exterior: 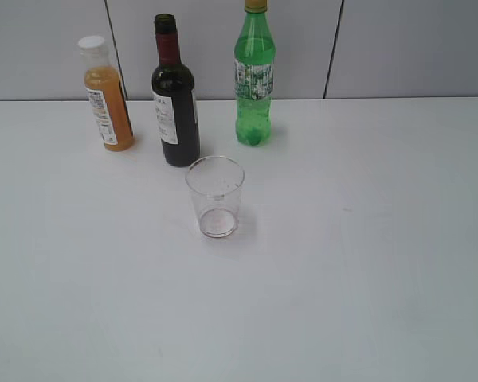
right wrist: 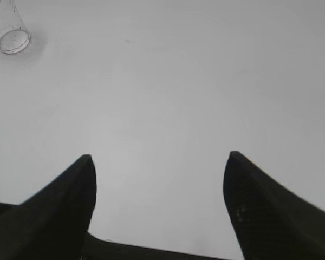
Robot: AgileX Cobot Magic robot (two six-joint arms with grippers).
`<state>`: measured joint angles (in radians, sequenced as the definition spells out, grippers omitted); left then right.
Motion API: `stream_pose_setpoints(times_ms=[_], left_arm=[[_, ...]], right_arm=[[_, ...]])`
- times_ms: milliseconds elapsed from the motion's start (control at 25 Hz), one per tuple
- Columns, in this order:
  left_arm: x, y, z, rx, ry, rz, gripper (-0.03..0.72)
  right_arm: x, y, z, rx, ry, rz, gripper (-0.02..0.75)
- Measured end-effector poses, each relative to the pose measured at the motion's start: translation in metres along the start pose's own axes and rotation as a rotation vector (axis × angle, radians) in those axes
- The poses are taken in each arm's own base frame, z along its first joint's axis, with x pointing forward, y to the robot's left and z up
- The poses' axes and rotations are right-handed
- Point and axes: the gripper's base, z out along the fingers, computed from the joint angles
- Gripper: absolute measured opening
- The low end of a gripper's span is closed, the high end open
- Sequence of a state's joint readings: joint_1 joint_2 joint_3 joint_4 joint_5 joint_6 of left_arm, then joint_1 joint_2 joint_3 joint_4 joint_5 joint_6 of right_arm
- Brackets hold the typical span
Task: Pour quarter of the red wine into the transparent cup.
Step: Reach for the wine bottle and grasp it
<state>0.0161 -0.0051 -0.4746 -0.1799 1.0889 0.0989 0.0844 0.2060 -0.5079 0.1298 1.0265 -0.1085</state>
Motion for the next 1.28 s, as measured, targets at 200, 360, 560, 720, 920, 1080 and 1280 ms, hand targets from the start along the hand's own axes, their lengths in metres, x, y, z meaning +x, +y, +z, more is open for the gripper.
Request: stream_pose_setpoints(times_ms=[200,360,560,720,920,1080,1280], left_arm=[[0.0,0.0,0.0,0.0,0.0,0.0,0.24],[0.0,0.0,0.0,0.0,0.0,0.0,0.24],[0.0,0.0,0.0,0.0,0.0,0.0,0.24],[0.0,0.0,0.0,0.0,0.0,0.0,0.24],[0.0,0.0,0.0,0.0,0.0,0.0,0.24],[0.0,0.0,0.0,0.0,0.0,0.0,0.24],[0.0,0.0,0.0,0.0,0.0,0.0,0.24]], right_arm=[[0.007,0.002,-0.012,0.003,-0.087,-0.011,0.586],[0.013,0.003,-0.022,0.006,-0.159,-0.019,0.586],[0.018,0.004,-0.028,0.008,-0.202,-0.024,0.586],[0.018,0.004,-0.028,0.008,-0.202,-0.024,0.586],[0.018,0.004,-0.028,0.007,-0.2,-0.024,0.586],[0.018,0.004,-0.028,0.005,-0.2,-0.023,0.586],[0.018,0.004,-0.028,0.001,-0.201,-0.022,0.586]])
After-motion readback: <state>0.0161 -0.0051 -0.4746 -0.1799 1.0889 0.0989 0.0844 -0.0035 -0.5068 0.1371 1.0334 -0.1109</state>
